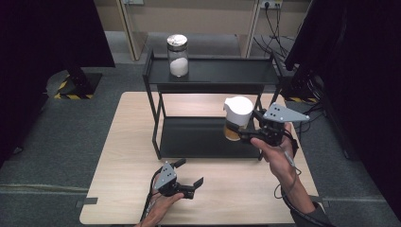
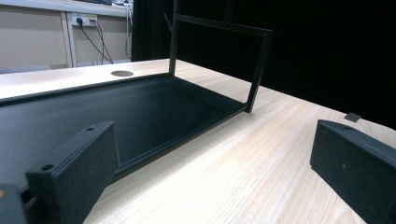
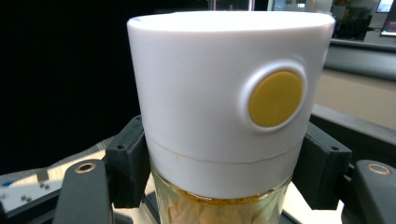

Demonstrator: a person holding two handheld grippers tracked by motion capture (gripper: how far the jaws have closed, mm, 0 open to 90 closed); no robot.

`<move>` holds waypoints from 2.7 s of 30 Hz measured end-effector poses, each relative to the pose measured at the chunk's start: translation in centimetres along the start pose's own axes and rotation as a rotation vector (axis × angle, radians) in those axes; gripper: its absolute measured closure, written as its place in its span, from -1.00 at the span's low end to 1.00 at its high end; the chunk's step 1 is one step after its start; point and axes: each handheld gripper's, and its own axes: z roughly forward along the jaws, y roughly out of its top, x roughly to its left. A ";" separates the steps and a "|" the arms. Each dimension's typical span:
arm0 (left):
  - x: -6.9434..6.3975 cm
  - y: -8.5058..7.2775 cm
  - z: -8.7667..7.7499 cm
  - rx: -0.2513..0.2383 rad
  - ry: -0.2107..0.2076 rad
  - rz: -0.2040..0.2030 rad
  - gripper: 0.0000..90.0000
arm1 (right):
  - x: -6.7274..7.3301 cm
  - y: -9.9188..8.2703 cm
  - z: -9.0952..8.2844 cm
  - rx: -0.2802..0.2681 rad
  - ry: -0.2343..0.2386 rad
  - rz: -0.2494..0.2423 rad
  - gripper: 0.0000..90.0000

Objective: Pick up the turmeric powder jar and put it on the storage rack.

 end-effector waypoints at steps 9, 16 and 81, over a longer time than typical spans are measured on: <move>0.0 0.0 0.0 0.000 -0.001 0.000 -0.99 | -0.5 3.1 1.3 -0.001 0.023 0.009 -0.31; 0.0 0.0 0.0 0.002 -0.002 -0.004 -0.99 | -0.5 6.0 2.2 0.010 0.028 0.000 -0.31; -0.1 -0.1 0.0 0.006 -0.019 -0.005 -0.99 | -2.9 12.8 11.6 0.015 -0.280 0.074 -0.31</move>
